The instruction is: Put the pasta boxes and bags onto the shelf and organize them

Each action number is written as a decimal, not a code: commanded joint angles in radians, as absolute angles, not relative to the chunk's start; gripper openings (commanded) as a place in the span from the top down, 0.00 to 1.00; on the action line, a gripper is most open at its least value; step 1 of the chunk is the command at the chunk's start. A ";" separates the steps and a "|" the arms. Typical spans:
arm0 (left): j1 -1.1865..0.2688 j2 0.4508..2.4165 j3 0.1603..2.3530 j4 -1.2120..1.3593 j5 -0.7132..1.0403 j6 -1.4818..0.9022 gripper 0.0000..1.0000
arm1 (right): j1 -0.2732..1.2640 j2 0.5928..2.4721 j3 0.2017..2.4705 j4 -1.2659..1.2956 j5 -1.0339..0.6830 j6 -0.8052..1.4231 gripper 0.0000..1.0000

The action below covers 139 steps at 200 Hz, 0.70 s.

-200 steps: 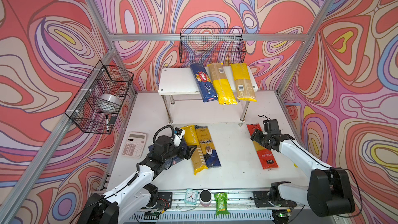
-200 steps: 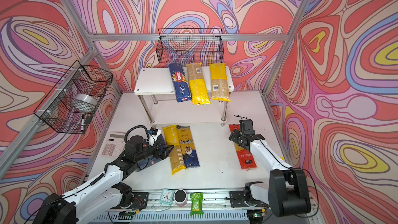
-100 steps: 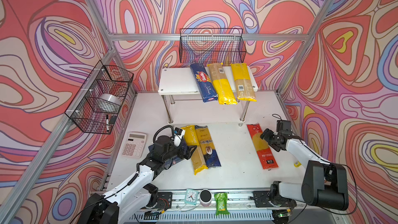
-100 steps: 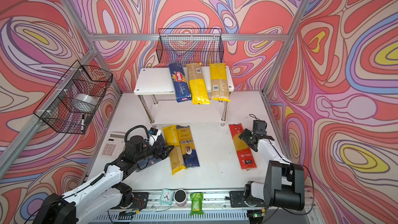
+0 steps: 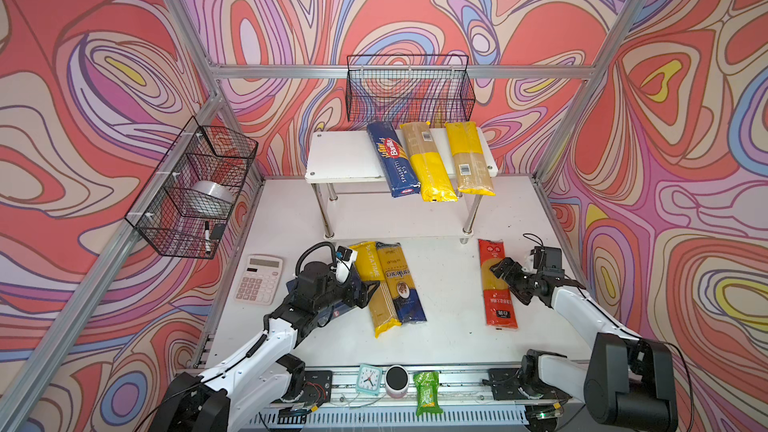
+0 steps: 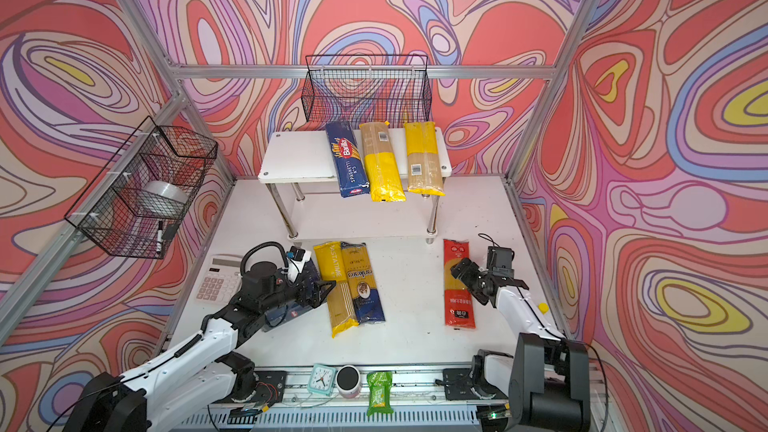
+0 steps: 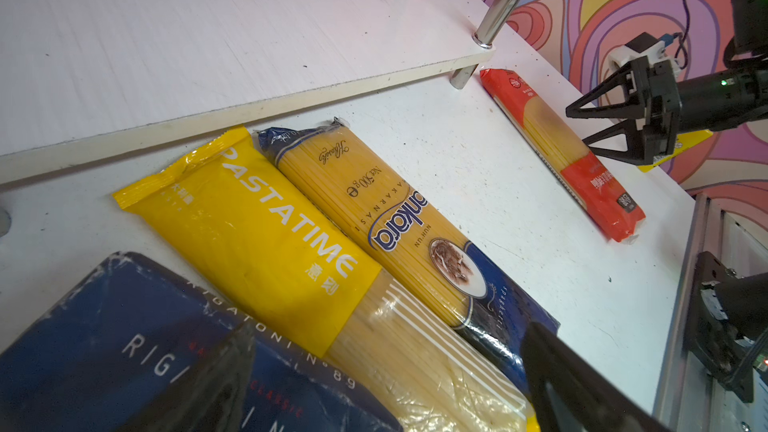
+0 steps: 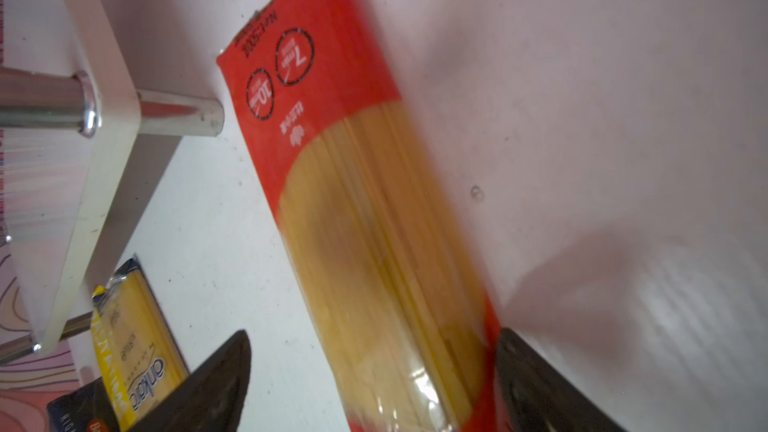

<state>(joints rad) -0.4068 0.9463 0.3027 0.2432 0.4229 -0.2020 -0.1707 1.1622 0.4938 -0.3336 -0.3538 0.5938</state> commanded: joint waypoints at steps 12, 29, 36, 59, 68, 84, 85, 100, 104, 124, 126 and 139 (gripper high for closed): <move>-0.412 0.951 0.298 0.258 0.434 -0.190 0.00 | -0.108 1.101 0.537 -0.473 -0.312 0.594 0.04; -0.411 0.948 0.298 0.257 0.433 -0.189 0.00 | -0.090 1.104 0.569 -0.521 -0.252 0.574 0.04; -0.411 0.948 0.298 0.257 0.432 -0.189 0.00 | -0.085 1.117 0.584 -0.535 -0.242 0.561 0.03; -0.411 0.947 0.298 0.255 0.432 -0.189 0.00 | -0.063 1.193 0.631 -0.564 -0.227 0.506 0.02; -0.412 0.946 0.297 0.255 0.432 -0.189 0.00 | -0.060 1.220 0.644 -0.563 -0.231 0.495 0.02; -0.411 0.945 0.298 0.253 0.429 -0.188 0.00 | -0.038 1.266 0.681 -0.585 -0.177 0.485 0.02; -0.412 0.945 0.297 0.253 0.429 -0.187 0.00 | -0.037 1.269 0.683 -0.589 -0.170 0.483 0.02; -0.412 0.945 0.298 0.251 0.427 -0.187 0.00 | -0.002 1.317 0.733 -0.639 -0.061 0.458 0.02; -0.412 0.945 0.297 0.252 0.427 -0.187 0.00 | 0.013 1.332 0.746 -0.653 -0.024 0.449 0.02; -0.412 0.947 0.296 0.257 0.428 -0.188 0.00 | 0.052 1.421 0.815 -0.705 0.048 0.415 0.02; -0.412 0.947 0.296 0.258 0.429 -0.188 0.00 | 0.056 1.427 0.818 -0.702 0.043 0.413 0.02; -0.412 0.953 0.299 0.256 0.432 -0.187 0.00 | 0.083 1.454 0.833 -0.687 0.016 0.415 0.01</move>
<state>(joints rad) -0.4068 0.9485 0.3027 0.2432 0.4225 -0.2020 0.0471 1.4059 0.7959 -0.6460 -0.0513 0.4545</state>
